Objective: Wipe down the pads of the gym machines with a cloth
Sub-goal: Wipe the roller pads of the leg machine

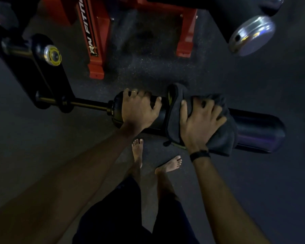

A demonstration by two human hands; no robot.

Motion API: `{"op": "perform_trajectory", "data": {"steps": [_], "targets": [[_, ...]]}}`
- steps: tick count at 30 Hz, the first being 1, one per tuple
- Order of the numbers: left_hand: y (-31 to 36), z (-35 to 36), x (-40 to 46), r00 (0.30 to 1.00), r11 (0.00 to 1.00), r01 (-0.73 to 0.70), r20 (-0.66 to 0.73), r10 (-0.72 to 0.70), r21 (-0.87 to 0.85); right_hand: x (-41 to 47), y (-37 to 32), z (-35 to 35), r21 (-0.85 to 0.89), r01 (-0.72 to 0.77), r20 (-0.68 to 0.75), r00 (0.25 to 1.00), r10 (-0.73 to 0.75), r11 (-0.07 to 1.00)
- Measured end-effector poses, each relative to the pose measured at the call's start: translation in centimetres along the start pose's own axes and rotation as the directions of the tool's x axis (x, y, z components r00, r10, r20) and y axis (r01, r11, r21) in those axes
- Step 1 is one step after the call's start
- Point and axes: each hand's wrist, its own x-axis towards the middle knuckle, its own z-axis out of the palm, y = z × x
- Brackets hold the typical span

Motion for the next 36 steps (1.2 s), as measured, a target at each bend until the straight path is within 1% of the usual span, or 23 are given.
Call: {"op": "perform_trajectory", "data": {"steps": [2,3,5,6,8,9,10,12,13,15,16,17,18,21,23,26,27,29,32,33,34,35,36], "targets": [[-0.1,0.0,0.0,1.0,1.0,-0.007,-0.008,0.007,-0.011,2.6,-0.4,0.3,-0.068,0.0,0.035,0.999,0.002,0.998],[-0.2,0.0,-0.1,1.0,1.0,-0.011,-0.015,0.011,-0.014,4.0,-0.7,0.5,-0.072,-0.008,0.096,0.995,0.015,0.997],[-0.2,0.2,-0.3,0.998,0.999,-0.031,-0.061,0.029,-0.028,7.0,-1.2,0.5,-0.102,-0.035,0.297,0.953,0.064,0.994],[-0.2,0.3,-0.5,0.995,0.998,-0.044,-0.095,0.039,-0.042,8.4,-1.2,1.1,-0.106,-0.048,0.425,0.901,0.089,0.993],[-0.4,0.7,-0.7,0.988,0.996,-0.065,-0.145,0.055,-0.066,10.6,-1.3,2.3,-0.016,-0.112,0.668,0.738,0.094,0.994],[-0.4,0.8,-0.8,0.986,0.995,-0.071,-0.154,0.06,-0.069,11.4,-1.3,3.0,0.076,-0.159,0.725,0.686,0.055,0.984],[-0.4,0.9,-0.9,0.985,0.995,-0.076,-0.161,0.064,-0.068,11.8,-1.4,3.4,0.147,-0.202,0.744,0.668,0.027,0.968],[-0.5,1.1,-1.1,0.978,0.994,-0.096,-0.194,0.083,-0.061,11.4,-1.8,2.8,0.169,-0.215,0.729,0.684,0.025,0.962],[-0.6,1.3,-1.3,0.971,0.993,-0.106,-0.221,0.091,-0.059,10.7,-1.8,2.2,0.128,-0.151,0.678,0.735,0.024,0.98],[-0.6,1.7,-1.9,0.959,0.991,-0.114,-0.269,0.09,-0.075,8.2,-0.9,0.9,0.011,0.025,0.411,0.911,-0.028,1.0],[-0.5,1.7,-2.0,0.955,0.99,-0.114,-0.285,0.085,-0.086,6.1,-0.4,0.0,-0.013,0.082,0.246,0.966,-0.077,0.997],[-0.5,1.7,-1.9,0.954,0.99,-0.108,-0.289,0.077,-0.092,3.9,0.1,-0.6,-0.012,0.113,0.106,0.988,-0.111,0.994],[-0.5,1.6,-1.7,0.956,0.991,-0.1,-0.286,0.07,-0.089,1.8,0.7,-0.5,0.005,0.123,0.019,0.992,-0.123,0.992],[-0.6,1.8,-1.9,0.95,0.994,-0.094,-0.303,0.073,-0.055,-1.0,1.5,0.0,0.021,0.136,-0.075,0.988,-0.134,0.99],[-0.6,1.9,-2.0,0.942,0.992,-0.107,-0.328,0.077,-0.074,0.0,1.2,0.0,0.013,0.124,-0.052,0.991,-0.123,0.992],[-0.6,2.3,-2.2,0.941,0.993,-0.095,-0.333,0.064,-0.075,2.7,0.5,0.6,-0.096,0.118,0.019,0.993,-0.117,0.988],[-0.6,2.2,-2.3,0.941,0.993,-0.094,-0.331,0.065,-0.074,4.0,0.1,0.7,-0.101,0.113,0.088,0.991,-0.104,0.988],[-0.7,2.2,-2.4,0.94,0.993,-0.1,-0.332,0.074,-0.064,6.9,-0.7,0.9,-0.093,0.073,0.309,0.95,-0.041,0.993],[-0.6,2.1,-2.5,0.936,0.992,-0.11,-0.342,0.084,-0.06,10.5,-1.5,1.4,-0.094,-0.017,0.581,0.811,0.068,0.995],[-0.6,2.1,-2.5,0.935,0.992,-0.112,-0.345,0.085,-0.059,11.0,-1.8,1.5,-0.087,-0.039,0.615,0.784,0.085,0.995],[-0.6,2.2,-2.7,0.932,0.992,-0.11,-0.353,0.083,-0.055,10.9,-1.9,1.6,-0.083,-0.039,0.615,0.784,0.082,0.996],[-0.7,2.4,-2.9,0.927,0.993,-0.11,-0.365,0.083,-0.052,10.3,-1.9,1.5,-0.074,-0.018,0.571,0.819,0.057,0.997],[-0.8,2.8,-3.4,0.919,0.992,-0.114,-0.385,0.086,-0.052,9.2,-1.5,1.4,-0.068,0.015,0.465,0.885,0.018,0.998]]}}
